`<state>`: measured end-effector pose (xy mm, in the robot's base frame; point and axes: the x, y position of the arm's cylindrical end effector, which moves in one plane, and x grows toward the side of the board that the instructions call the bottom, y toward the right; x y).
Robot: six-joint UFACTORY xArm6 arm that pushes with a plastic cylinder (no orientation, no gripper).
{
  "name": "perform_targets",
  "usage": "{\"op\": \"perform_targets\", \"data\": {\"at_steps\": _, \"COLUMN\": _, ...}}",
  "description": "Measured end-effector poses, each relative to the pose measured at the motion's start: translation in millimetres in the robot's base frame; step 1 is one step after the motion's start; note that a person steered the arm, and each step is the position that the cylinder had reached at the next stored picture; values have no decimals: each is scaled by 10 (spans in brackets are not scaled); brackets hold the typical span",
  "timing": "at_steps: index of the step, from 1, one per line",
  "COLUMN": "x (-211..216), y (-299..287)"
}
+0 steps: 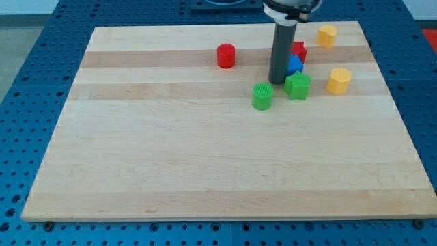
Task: Push the yellow hexagon towards the yellow heart
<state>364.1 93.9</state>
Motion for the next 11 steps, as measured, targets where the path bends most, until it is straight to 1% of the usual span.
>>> {"op": "perform_targets", "data": {"at_steps": 1, "x": 187, "y": -28}}
{"op": "perform_targets", "data": {"at_steps": 2, "x": 663, "y": -39}}
{"op": "perform_targets", "data": {"at_steps": 4, "x": 828, "y": -26}}
{"op": "perform_targets", "data": {"at_steps": 5, "x": 905, "y": 442}}
{"op": "perform_targets", "data": {"at_steps": 6, "x": 905, "y": 1054}}
{"op": "perform_targets", "data": {"at_steps": 7, "x": 745, "y": 1254}}
{"op": "perform_targets", "data": {"at_steps": 9, "x": 130, "y": 1036}}
{"op": "perform_targets", "data": {"at_steps": 11, "x": -281, "y": 817}}
